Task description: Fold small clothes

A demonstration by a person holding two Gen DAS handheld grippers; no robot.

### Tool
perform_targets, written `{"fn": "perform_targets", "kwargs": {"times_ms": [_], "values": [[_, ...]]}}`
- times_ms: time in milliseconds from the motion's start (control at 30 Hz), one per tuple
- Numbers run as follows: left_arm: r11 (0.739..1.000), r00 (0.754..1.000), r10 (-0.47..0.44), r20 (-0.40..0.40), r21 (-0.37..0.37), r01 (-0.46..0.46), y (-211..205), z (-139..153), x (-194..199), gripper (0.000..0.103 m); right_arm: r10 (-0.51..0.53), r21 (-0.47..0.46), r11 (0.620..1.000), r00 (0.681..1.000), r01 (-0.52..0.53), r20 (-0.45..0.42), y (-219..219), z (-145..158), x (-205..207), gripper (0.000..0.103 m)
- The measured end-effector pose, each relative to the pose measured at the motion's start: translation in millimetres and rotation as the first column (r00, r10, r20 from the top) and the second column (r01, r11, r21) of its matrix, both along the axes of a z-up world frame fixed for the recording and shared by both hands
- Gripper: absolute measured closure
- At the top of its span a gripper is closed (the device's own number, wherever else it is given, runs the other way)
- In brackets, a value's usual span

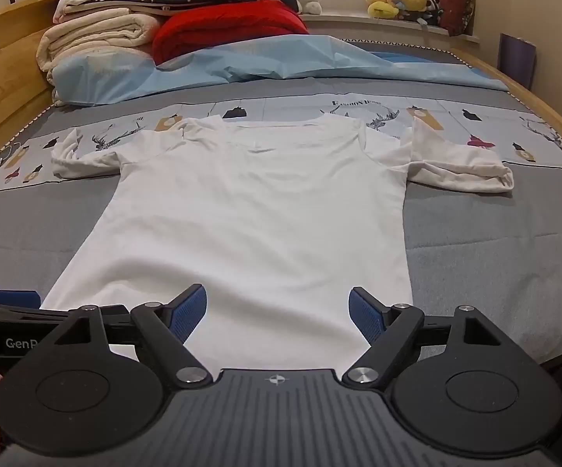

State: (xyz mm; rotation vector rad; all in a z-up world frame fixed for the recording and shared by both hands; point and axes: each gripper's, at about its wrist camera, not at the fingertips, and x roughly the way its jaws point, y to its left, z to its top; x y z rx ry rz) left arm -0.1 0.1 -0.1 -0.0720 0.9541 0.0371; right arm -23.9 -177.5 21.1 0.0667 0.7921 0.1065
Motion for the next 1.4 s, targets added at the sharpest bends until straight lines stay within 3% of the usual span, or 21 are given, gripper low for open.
{"fn": "perform_targets", "kwargs": {"times_ms": [633,867,967,1033,1133,1267,1333,1400], "values": [[1.000,1.000,-0.004,0.011,0.000,0.004,0,0,-1,0.001,0.001,0.000,1.000,1.000,-0.001,0.001,0,1,0,0.022],[0.998,0.993,-0.046,0.108,0.056,0.040,-1,19,0,0.002,-0.032,0.052,0.998,0.997,0.028,0.075,-21,14,5,0.027],[0.995,0.987,-0.096,0.126,0.051,0.090,3,31,8,0.019,-0.050,0.106,0.994,0.996,0.042,0.077,-46,25,17,0.052],[0.987,0.979,-0.157,0.128,0.051,0.152,10,37,23,0.040,-0.073,0.133,0.989,0.993,0.060,0.094,-65,38,27,0.066],[0.961,0.955,-0.246,0.164,0.165,0.220,14,47,46,0.055,-0.093,0.131,0.989,0.983,0.072,0.160,-92,59,47,0.067],[0.911,0.927,-0.334,0.168,0.308,0.273,27,44,90,0.057,-0.087,0.079,0.994,0.979,0.074,0.182,-125,71,91,0.066],[0.924,0.939,-0.300,0.166,0.293,0.243,44,28,110,0.057,-0.087,0.047,0.996,0.985,0.080,0.152,-137,64,116,0.066],[0.956,0.982,-0.184,0.052,0.242,0.167,61,6,137,0.057,-0.096,0.013,0.995,0.989,0.095,0.116,-144,49,136,0.066]]}}
